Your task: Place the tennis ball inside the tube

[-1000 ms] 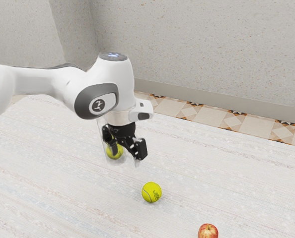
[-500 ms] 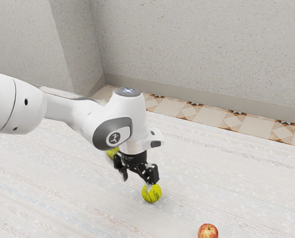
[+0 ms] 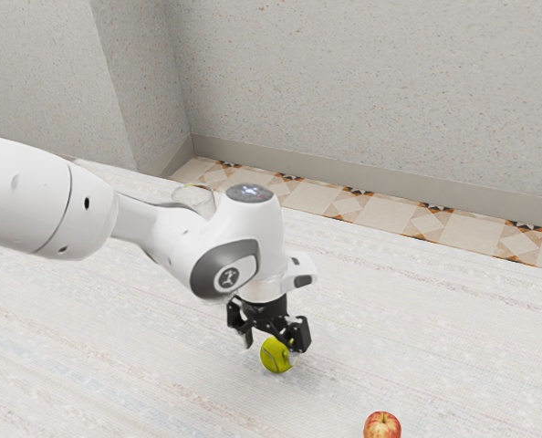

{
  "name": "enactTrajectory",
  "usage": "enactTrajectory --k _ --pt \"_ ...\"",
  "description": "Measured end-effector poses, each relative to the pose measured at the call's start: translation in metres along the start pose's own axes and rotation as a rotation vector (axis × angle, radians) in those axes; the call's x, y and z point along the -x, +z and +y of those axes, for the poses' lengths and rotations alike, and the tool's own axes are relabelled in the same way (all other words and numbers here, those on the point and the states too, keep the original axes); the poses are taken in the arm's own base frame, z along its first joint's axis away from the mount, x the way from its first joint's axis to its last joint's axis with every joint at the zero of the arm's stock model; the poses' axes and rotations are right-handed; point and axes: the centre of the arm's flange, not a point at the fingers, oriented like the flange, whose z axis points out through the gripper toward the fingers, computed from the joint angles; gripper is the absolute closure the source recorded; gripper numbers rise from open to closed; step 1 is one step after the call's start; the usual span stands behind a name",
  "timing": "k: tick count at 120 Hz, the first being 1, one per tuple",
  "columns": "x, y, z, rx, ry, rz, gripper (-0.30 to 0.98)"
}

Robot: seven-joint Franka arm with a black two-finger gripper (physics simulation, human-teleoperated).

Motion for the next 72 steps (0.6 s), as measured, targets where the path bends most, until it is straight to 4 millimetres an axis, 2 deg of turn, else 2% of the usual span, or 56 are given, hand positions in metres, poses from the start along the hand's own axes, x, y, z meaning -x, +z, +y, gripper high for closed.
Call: enactTrajectory --k 53,72 --pt "-0.016 0.021 0.002 0.002 -0.027 0.011 0.0" --pt "-0.017 0.035 0.001 -0.002 -0.034 0.006 0.0"
